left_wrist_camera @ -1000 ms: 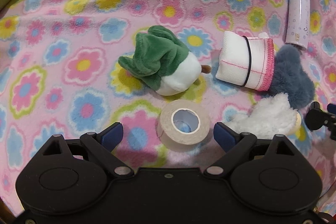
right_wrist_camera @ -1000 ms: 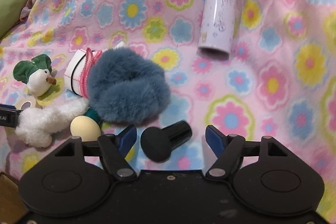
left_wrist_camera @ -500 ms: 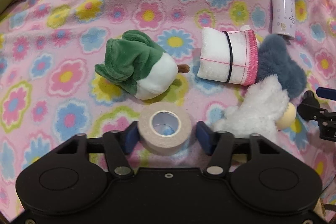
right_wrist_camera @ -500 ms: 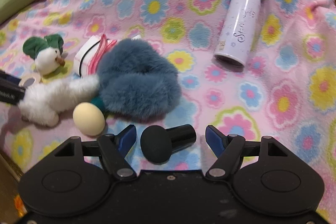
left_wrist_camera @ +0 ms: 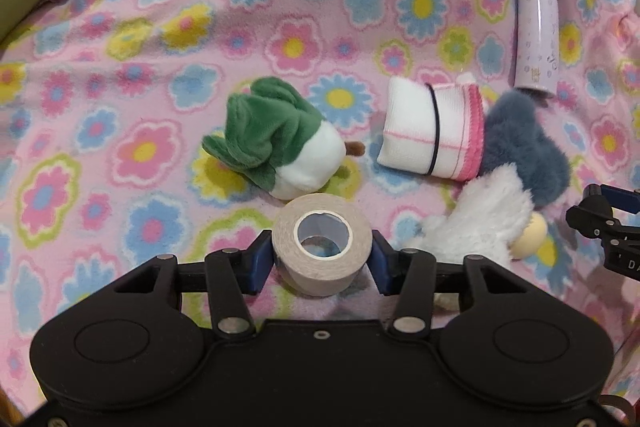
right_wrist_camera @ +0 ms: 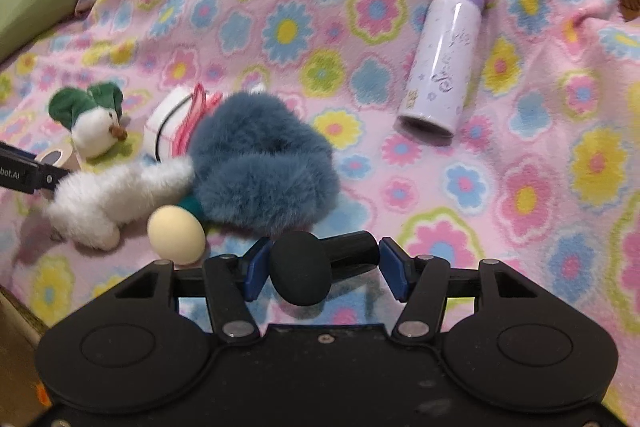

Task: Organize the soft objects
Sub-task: 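Close the left tool on the beige tape roll while the right tool grasps the black roller, then carry the tape roll in the left tool and roller in the right tool over the basket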

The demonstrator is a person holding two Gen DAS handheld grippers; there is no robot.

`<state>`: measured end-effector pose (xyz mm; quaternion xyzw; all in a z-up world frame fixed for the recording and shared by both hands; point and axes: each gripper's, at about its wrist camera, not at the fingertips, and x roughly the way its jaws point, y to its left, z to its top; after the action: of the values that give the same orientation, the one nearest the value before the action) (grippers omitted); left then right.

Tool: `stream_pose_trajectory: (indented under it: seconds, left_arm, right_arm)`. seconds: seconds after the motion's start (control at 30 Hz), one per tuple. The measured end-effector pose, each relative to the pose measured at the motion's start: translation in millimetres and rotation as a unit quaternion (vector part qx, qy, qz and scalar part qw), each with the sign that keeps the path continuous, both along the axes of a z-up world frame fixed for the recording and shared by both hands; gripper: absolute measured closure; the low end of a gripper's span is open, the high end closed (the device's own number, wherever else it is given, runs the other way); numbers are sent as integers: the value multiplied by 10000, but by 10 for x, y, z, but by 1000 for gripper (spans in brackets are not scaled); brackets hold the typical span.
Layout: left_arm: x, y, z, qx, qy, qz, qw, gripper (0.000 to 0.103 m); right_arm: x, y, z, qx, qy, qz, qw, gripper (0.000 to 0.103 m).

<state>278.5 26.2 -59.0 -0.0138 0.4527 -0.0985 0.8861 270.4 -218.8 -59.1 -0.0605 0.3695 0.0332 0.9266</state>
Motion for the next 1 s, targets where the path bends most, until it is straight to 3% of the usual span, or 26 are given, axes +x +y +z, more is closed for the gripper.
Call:
stream_pose_trajectory:
  seconds: [0.33, 0.5, 0.7, 1.0]
  left_arm:
    - [-414, 103, 381, -160, -260, 121, 9995, 55]
    - [-779, 108, 509, -215, -316, 115, 9992, 54]
    - [-1263, 59, 503, -325, -217, 66, 9992, 54]
    - [-1938, 7, 443, -493, -200, 92, 9985, 55]
  right_arm:
    - [-515, 159, 448, 310, -288, -60, 9991, 46]
    - [-946, 292, 617, 705, -301, -10, 9971, 46]
    - [-1457, 402, 645, 1229, 45, -35, 9924, 46]
    - [-2182, 553, 562, 1470, 353, -32, 9885, 46]
